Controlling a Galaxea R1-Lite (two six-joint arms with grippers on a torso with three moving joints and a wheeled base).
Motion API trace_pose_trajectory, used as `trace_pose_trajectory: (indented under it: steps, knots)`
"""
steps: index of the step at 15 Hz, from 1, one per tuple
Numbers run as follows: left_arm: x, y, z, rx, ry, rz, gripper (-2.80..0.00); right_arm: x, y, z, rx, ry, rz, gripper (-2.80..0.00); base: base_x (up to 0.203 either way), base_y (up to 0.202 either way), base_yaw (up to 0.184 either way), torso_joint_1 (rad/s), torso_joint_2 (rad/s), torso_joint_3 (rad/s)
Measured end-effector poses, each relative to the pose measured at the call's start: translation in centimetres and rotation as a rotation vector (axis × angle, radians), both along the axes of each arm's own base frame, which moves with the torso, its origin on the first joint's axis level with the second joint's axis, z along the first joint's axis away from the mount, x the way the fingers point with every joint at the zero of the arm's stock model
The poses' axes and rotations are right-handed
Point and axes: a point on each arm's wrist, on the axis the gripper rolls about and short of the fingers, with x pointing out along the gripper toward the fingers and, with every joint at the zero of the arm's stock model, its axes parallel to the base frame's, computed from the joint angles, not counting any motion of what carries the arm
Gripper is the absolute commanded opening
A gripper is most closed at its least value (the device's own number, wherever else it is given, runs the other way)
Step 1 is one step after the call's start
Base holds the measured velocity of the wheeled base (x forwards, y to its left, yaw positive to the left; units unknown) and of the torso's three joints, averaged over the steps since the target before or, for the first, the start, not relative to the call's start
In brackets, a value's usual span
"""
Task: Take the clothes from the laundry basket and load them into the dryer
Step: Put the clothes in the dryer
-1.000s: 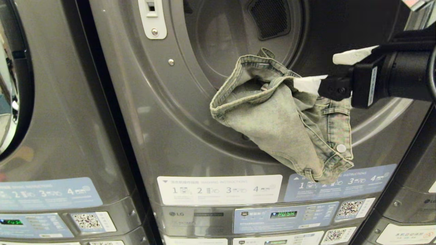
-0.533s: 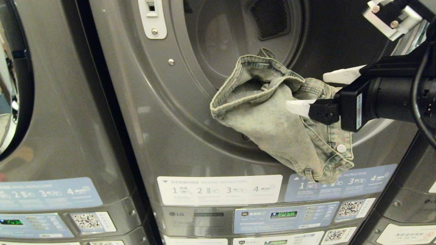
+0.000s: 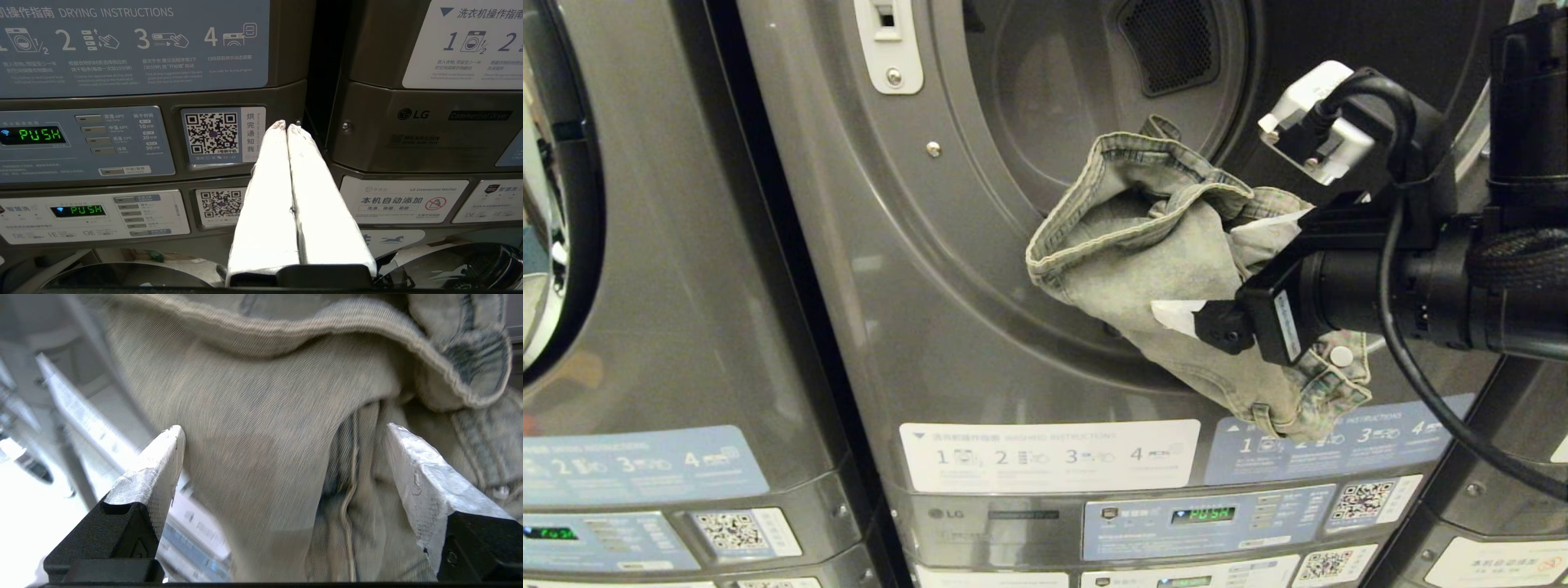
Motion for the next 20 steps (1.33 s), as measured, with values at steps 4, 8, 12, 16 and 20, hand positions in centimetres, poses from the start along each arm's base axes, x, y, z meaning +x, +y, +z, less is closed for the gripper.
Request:
trace_pose_trajectory:
  steps: [4, 8, 12, 16, 20]
  knots:
    - [0.0, 0.0, 0.0, 0.000, 0.000, 0.000, -2.80, 1.4, 0.9, -0.3, 0.013, -0.026, -0.039, 0.00, 0.000, 0.000, 0.000, 0.000, 0.00, 0.000]
    - [0.0, 0.0, 0.0, 0.000, 0.000, 0.000, -2.80, 2.2, 1.5, -0.5, 0.029, -0.055, -0.061, -2.80, 0.000, 0.000, 0.000, 0.000, 0.00, 0.000]
    - [0.0, 0.0, 0.0, 0.001, 0.000, 0.000, -2.80, 2.2, 1.6, -0.7, 0.024, -0.051, -0.060, -2.80, 0.000, 0.000, 0.000, 0.000, 0.00, 0.000]
    - [0.0, 0.0, 0.0, 0.001, 0.000, 0.000, -2.80, 2.5, 1.6, 0.8, 0.051, -0.099, -0.124, -2.80, 0.000, 0.000, 0.000, 0.000, 0.00, 0.000]
    - [0.0, 0.0, 0.0, 0.001, 0.000, 0.000, -2.80, 4.3, 1.6, 6.3, 0.181, -0.246, -0.225, -2.80, 0.000, 0.000, 0.000, 0.000, 0.00, 0.000]
